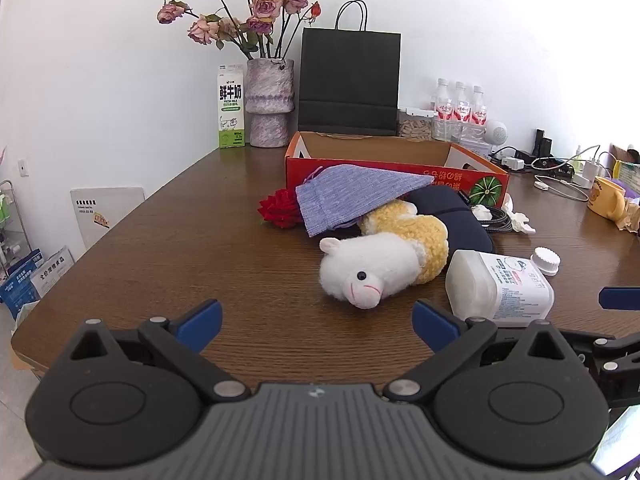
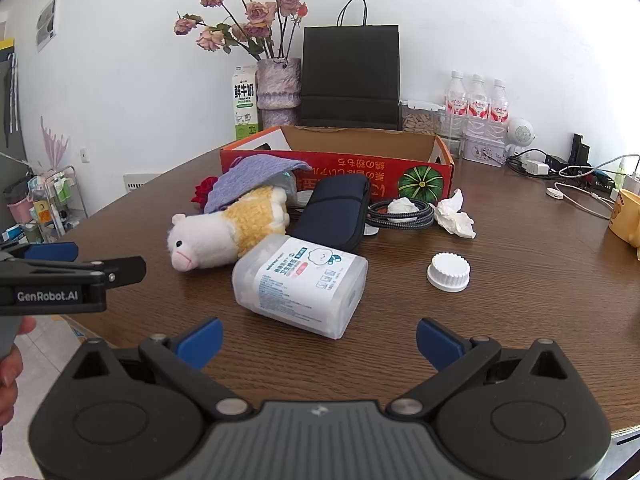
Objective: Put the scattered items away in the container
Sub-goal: 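Grasp the white wipes container with the right tool while the left tool grasps the plush alpaca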
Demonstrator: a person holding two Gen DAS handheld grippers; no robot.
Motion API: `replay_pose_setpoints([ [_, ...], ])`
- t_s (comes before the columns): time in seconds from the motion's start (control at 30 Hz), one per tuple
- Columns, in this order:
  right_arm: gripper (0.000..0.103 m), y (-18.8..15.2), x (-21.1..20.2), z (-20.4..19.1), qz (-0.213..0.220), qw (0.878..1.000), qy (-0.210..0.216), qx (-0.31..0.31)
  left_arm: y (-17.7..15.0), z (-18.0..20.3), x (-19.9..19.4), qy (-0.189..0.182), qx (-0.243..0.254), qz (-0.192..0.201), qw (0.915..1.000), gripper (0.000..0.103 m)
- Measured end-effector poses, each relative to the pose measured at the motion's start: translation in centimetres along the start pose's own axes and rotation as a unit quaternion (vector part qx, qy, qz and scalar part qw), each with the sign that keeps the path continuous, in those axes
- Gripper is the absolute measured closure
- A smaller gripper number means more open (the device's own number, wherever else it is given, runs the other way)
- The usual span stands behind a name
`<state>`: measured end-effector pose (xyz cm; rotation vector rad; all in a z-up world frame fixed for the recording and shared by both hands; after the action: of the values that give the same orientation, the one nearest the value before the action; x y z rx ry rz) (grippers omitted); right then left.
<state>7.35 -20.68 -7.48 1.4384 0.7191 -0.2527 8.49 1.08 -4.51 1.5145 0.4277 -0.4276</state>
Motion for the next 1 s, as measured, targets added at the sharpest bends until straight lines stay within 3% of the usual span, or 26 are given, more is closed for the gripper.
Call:
replay_pose_setpoints([
  [0.6, 0.000, 0.0, 0.5, -0.2, -0.003, 1.000, 0.002, 0.003, -0.1, -0.3, 0.0, 0.002, -0.002, -0.002, 1.0000, 0.000],
  [0.83, 0.000, 0.7, 2.4, -1.6, -0.008, 1.000, 0.008, -0.002, -0.4, -2.2, 0.3, 0.014, -0.015, -0.003, 0.9998, 0.000],
  [1.0, 0.000, 1.7, 4.2, -2.6, -0.004, 1.000, -0.013, -0.002, -0.2, -3.9, 0.9, 0.023, -0.025, -0.004, 0.9994, 0.000],
])
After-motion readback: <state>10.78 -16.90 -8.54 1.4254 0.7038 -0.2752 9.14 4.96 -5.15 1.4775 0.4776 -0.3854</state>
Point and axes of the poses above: each gripper's, at about its wrist camera, not at the fingertips, and x roughly the way its jaws point, z to its right, y to its top, the point moved 9 cm from there along x, roughly the way its jaws point, and after that the axes turned 3 degrees about -z, right-handed, at the moved point
